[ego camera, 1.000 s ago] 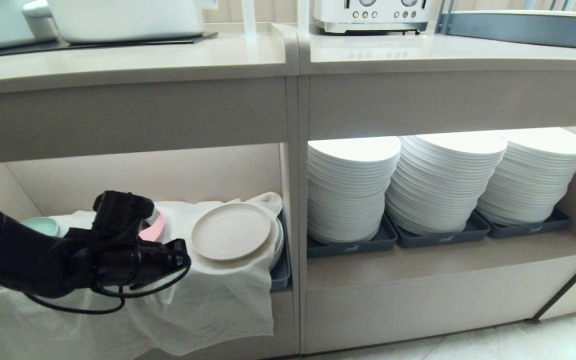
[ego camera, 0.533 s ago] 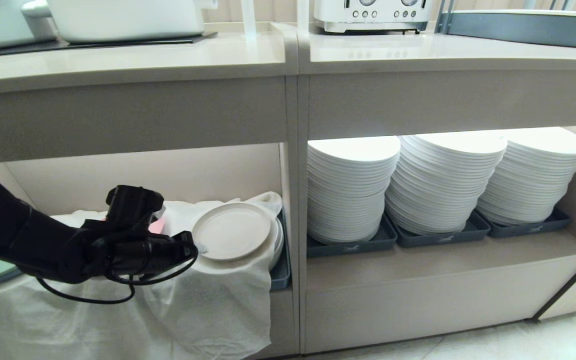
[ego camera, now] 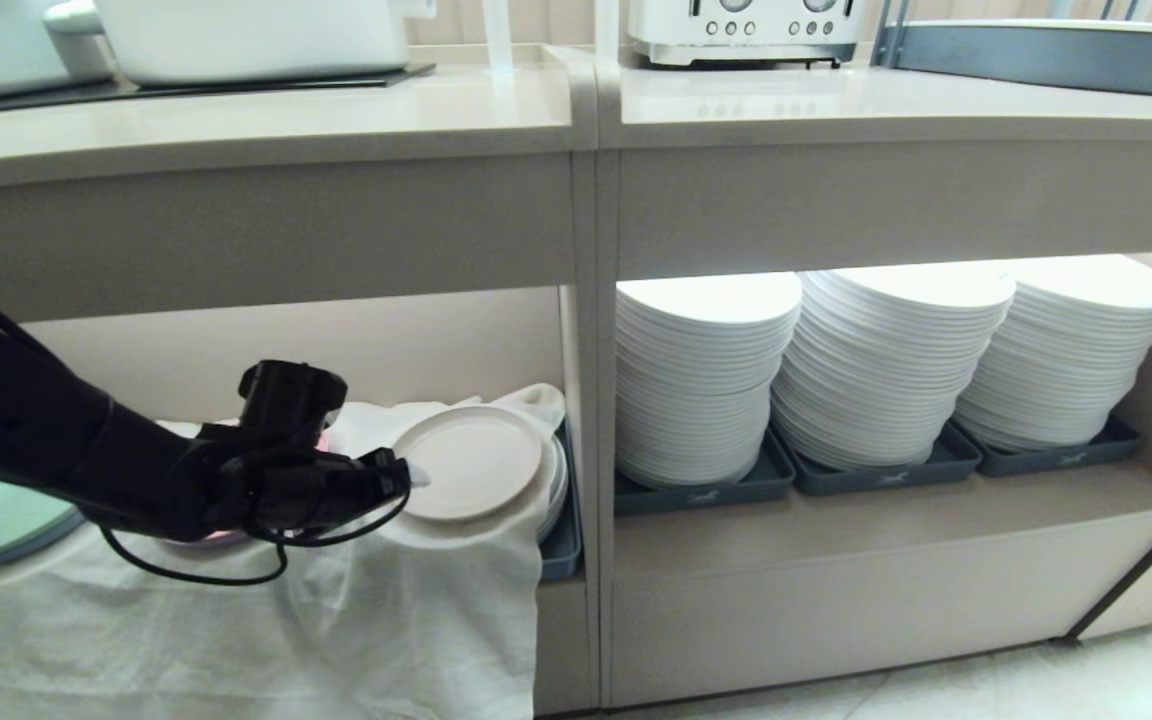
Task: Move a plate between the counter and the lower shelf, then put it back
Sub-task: Pick up the plate in the cupboard
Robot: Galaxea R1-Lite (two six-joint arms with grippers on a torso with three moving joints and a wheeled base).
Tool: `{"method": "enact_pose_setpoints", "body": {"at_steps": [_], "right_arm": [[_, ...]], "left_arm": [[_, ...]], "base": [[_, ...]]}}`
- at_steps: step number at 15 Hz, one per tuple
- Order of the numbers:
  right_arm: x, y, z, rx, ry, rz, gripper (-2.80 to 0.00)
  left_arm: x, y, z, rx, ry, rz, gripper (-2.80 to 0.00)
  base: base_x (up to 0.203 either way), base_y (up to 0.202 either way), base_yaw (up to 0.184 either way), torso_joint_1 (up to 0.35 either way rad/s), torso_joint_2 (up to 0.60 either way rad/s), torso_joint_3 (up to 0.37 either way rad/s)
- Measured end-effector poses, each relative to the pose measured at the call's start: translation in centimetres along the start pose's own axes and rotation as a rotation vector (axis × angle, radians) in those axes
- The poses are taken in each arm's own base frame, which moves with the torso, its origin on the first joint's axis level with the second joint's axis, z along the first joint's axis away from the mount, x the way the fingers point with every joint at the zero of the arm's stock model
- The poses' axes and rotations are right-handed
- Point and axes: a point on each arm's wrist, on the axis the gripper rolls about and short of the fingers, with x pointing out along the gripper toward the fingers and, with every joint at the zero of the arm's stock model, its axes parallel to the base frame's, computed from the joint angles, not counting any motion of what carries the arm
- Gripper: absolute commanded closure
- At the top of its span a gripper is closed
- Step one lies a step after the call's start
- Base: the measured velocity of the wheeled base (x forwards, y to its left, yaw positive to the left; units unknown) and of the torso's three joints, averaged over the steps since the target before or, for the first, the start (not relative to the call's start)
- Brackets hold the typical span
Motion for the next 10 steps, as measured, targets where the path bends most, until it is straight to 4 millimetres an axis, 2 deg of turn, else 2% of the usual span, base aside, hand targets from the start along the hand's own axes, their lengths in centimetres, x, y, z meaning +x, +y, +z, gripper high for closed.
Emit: {"method": "enact_pose_setpoints", "body": {"at_steps": [5, 10], "right_arm": [[0.0, 0.0, 0.0, 0.0, 0.0, 0.0, 0.0], [0.0, 0.0, 0.0, 0.0, 0.0, 0.0, 0.0]], "left_arm": [[1.2, -1.0, 0.2, 0.017, -0.001, -0.005, -2.8], [2.2, -1.0, 0.2, 0.02, -0.004, 0.017, -2.8]], "base": [[0.0, 0.0, 0.0, 0.0, 0.0, 0.0], [0.0, 0.0, 0.0, 0.0, 0.0, 0.0]]}}
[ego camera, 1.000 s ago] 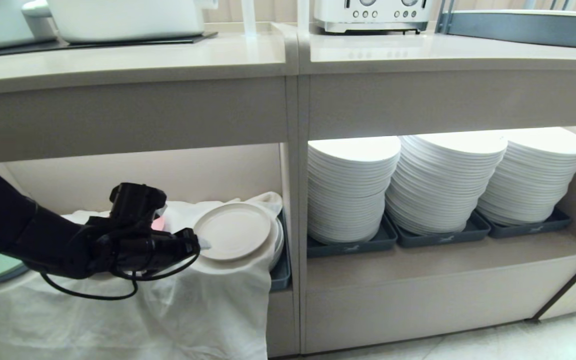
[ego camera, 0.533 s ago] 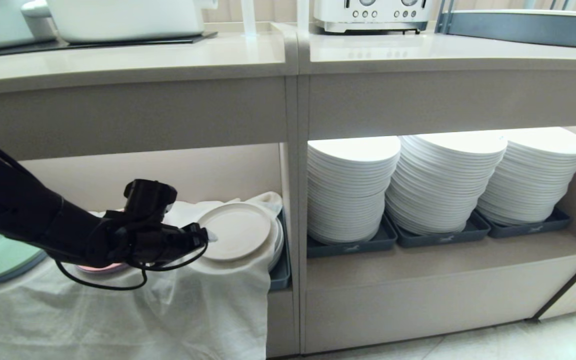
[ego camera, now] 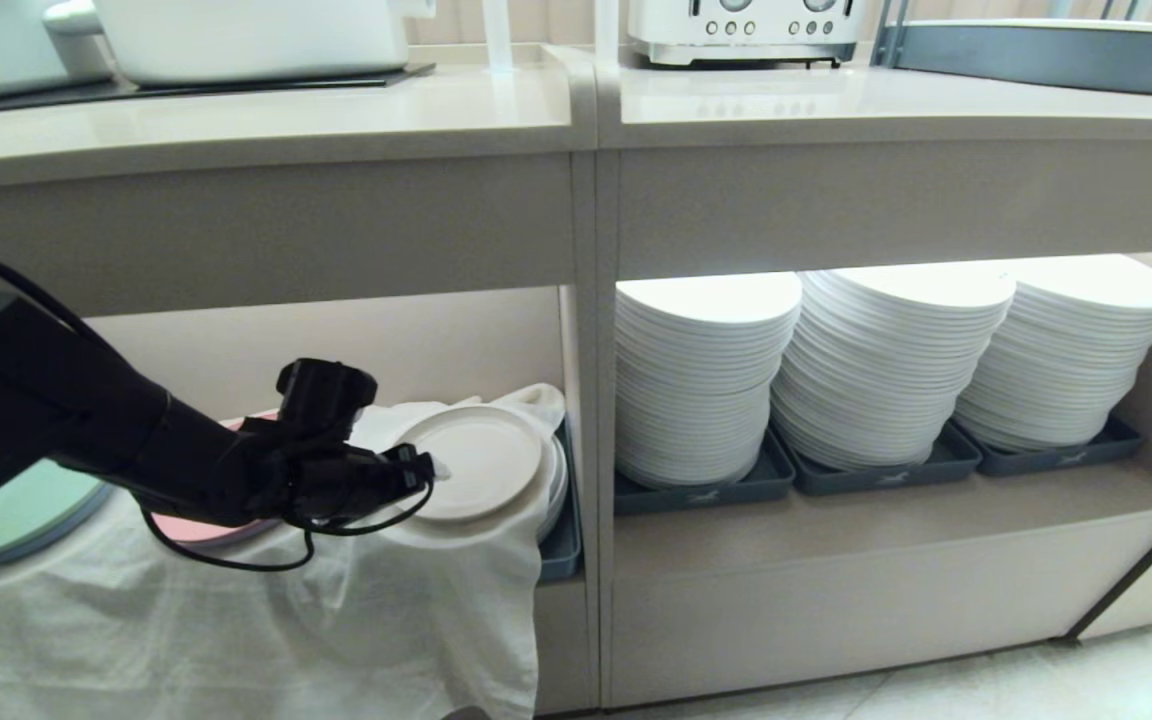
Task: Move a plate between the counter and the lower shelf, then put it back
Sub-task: Pick up the plate in the cupboard
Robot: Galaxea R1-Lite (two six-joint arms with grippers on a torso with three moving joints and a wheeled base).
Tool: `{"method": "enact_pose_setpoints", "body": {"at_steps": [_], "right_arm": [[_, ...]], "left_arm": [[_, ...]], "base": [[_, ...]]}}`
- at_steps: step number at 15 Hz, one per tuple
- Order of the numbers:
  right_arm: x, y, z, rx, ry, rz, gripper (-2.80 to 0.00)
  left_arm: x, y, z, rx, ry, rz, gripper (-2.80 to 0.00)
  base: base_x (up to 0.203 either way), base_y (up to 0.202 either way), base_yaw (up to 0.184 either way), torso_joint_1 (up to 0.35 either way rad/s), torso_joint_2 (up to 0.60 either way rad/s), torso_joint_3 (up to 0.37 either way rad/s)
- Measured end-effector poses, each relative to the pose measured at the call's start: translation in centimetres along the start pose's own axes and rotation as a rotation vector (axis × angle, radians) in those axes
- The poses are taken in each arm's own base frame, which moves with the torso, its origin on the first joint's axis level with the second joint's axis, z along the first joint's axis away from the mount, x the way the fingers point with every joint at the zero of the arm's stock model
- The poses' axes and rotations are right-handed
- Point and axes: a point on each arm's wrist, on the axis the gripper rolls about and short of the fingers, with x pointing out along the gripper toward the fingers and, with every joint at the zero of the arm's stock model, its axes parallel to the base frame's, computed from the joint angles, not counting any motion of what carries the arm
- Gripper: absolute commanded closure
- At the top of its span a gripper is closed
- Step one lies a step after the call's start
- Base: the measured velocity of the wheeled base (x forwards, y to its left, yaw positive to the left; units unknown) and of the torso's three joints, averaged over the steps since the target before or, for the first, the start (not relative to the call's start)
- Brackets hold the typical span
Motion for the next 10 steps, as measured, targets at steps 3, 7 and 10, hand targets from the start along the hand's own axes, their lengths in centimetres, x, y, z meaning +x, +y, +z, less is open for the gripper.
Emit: {"method": "enact_pose_setpoints", "body": {"at_steps": [3, 7, 10], "right_arm": [[0.0, 0.0, 0.0, 0.0, 0.0, 0.0, 0.0], [0.0, 0.0, 0.0, 0.0, 0.0, 0.0, 0.0], [0.0, 0.0, 0.0, 0.0, 0.0, 0.0, 0.0]], "left_arm": [[0.4, -0.1, 0.2, 0.0, -0.006, 0.006, -2.8], [1.0, -0.3, 0.6, 0.0, -0.018, 0.008, -2.8], [1.3, -0.3, 0.7, 0.0, -0.017, 0.008, -2.8]], "base": [[0.0, 0.0, 0.0, 0.0, 0.0, 0.0], [0.0, 0.0, 0.0, 0.0, 0.0, 0.0], [0.0, 0.0, 0.0, 0.0, 0.0, 0.0]]}}
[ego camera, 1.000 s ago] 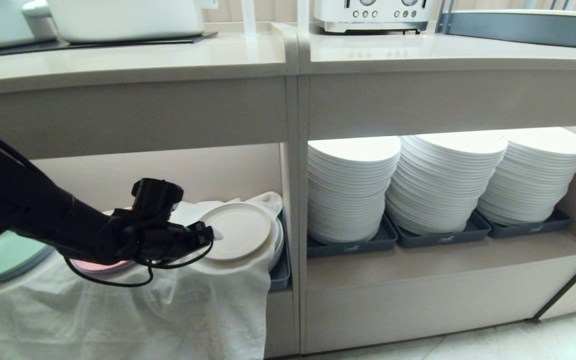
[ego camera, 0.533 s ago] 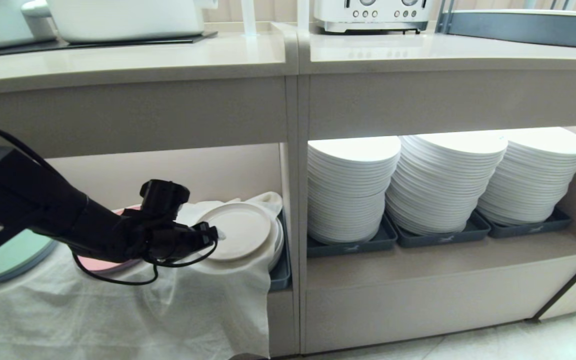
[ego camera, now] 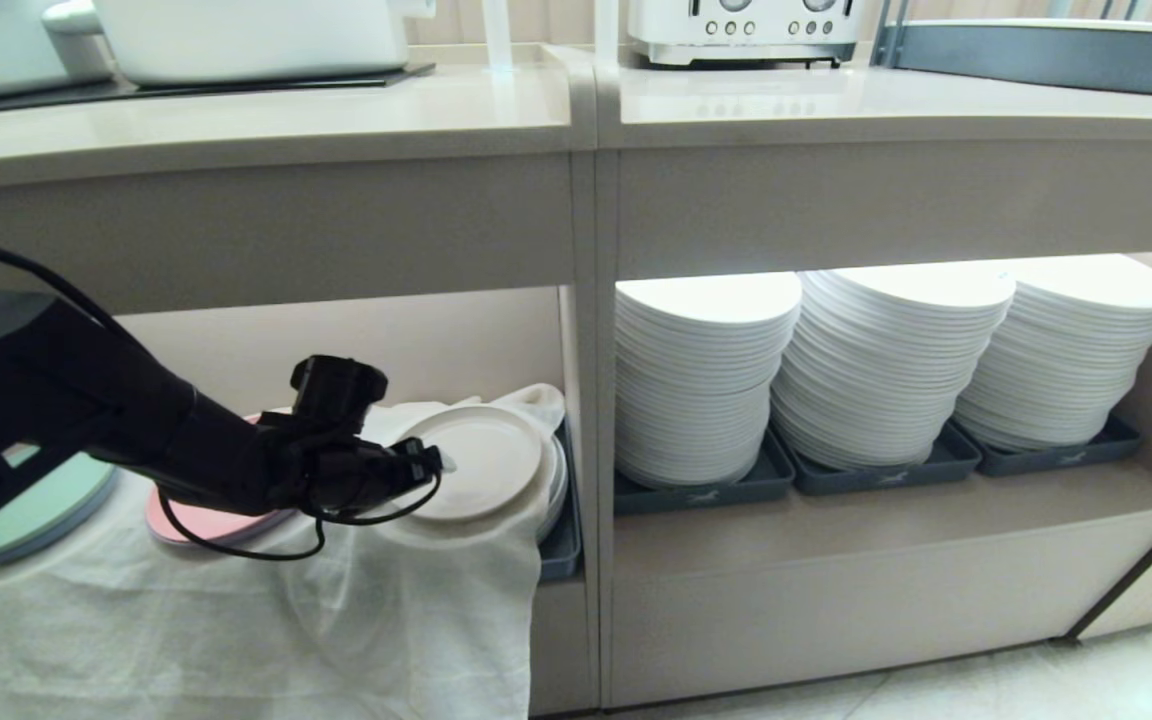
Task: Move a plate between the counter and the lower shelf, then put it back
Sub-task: Pick up the plate in the cupboard
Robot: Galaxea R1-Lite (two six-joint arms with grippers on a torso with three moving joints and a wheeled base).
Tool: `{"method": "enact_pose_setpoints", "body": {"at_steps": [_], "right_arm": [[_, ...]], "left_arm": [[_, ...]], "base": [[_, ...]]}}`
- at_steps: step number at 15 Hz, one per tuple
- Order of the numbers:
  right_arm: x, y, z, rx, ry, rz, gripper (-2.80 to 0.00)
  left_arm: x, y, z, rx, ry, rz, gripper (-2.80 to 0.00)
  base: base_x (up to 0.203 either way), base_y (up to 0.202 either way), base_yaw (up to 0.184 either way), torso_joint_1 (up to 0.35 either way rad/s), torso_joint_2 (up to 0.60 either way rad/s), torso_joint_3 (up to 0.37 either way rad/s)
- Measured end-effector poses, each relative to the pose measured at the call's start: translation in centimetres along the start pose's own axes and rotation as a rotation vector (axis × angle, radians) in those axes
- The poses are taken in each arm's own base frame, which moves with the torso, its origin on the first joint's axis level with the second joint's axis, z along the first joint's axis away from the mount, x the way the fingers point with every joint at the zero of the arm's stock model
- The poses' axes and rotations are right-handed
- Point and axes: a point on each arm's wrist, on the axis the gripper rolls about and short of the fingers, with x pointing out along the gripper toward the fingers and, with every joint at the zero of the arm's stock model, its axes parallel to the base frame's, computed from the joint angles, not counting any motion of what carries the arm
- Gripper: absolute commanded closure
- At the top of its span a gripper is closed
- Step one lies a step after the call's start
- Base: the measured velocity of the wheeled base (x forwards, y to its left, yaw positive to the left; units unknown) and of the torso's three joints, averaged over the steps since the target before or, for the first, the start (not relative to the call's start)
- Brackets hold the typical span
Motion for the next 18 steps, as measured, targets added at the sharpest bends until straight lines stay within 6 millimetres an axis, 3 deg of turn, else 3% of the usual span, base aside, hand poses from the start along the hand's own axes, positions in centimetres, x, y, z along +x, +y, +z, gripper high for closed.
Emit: {"method": "enact_pose_setpoints", "body": {"at_steps": [10, 18], "right_arm": [[0.0, 0.0, 0.0, 0.0, 0.0, 0.0, 0.0], [0.0, 0.0, 0.0, 0.0, 0.0, 0.0, 0.0]], "left_arm": [[0.5, -1.4, 0.3, -0.01, -0.014, -0.028, -2.8], [0.8, -1.4, 0.2, -0.009, -0.009, -0.027, -2.8]], "base": [[0.0, 0.0, 0.0, 0.0, 0.0, 0.0], [0.0, 0.0, 0.0, 0.0, 0.0, 0.0]]}}
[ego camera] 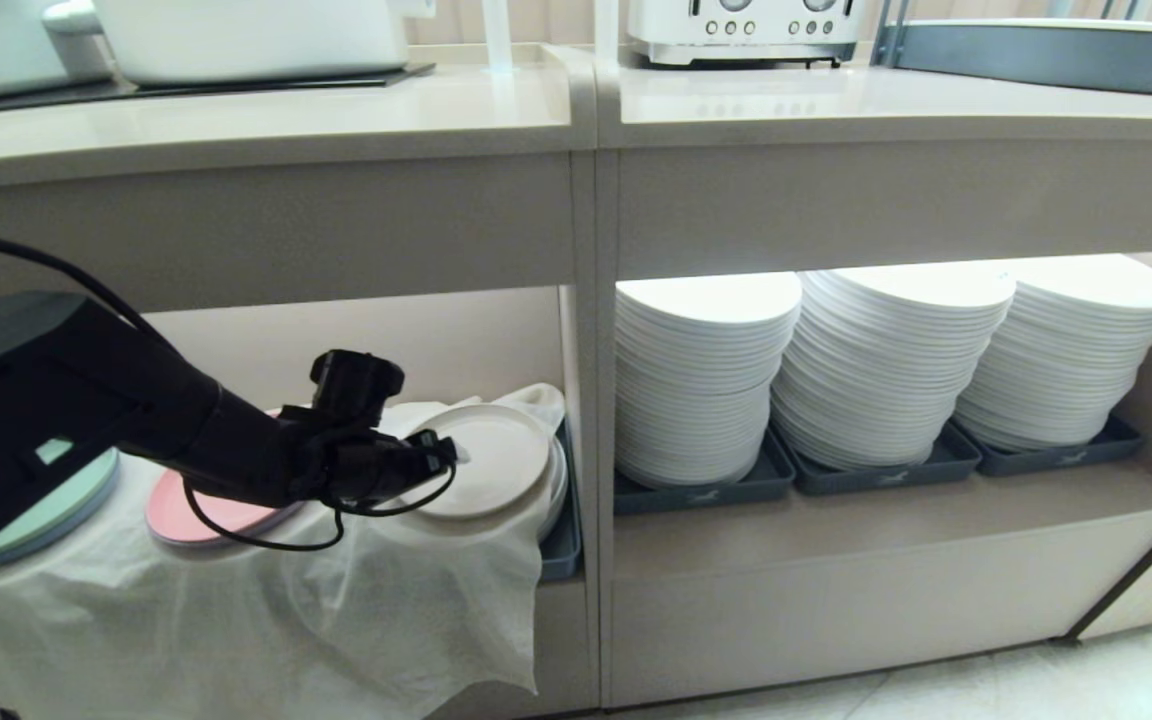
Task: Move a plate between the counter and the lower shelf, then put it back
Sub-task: Pick up the plate in the cupboard
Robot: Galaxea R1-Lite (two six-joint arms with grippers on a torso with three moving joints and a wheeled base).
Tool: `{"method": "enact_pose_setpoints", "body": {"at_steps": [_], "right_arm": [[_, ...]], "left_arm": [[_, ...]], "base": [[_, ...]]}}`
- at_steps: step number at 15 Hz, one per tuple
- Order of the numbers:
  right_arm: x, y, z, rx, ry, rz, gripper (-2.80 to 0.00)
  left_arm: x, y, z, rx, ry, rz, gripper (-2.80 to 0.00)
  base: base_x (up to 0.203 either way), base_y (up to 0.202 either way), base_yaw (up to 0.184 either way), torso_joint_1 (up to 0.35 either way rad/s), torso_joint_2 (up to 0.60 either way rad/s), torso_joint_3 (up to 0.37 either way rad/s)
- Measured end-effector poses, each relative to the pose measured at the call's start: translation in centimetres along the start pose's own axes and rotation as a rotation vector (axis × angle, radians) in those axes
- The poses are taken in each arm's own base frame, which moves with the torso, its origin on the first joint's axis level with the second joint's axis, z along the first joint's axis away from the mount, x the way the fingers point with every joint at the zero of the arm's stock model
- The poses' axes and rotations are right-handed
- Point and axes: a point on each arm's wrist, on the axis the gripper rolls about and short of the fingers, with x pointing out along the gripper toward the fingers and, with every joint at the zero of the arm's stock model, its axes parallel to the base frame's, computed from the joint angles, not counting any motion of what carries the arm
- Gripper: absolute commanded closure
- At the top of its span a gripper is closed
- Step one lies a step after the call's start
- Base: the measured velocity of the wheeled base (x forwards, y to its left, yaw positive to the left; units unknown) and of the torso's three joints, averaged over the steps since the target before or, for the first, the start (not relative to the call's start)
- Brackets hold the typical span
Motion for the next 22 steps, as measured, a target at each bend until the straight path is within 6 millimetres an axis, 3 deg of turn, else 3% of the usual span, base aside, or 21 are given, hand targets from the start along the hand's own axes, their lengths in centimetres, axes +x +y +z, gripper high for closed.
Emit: {"method": "enact_pose_setpoints", "body": {"at_steps": [14, 15, 22], "right_arm": [[0.0, 0.0, 0.0, 0.0, 0.0, 0.001, 0.0], [0.0, 0.0, 0.0, 0.0, 0.0, 0.0, 0.0], [0.0, 0.0, 0.0, 0.0, 0.0, 0.0, 0.0]], "left_arm": [[0.41, 0.37, -0.02, -0.005, 0.003, 0.009, -2.8], [0.41, 0.37, -0.02, -0.005, 0.003, 0.009, 0.0], [0.58, 0.41, -0.09, -0.004, 0.006, 0.012, 0.0]], "base": [[0.0, 0.0, 0.0, 0.0, 0.0, 0.0], [0.0, 0.0, 0.0, 0.0, 0.0, 0.0], [0.0, 0.0, 0.0, 0.0, 0.0, 0.0]]}}
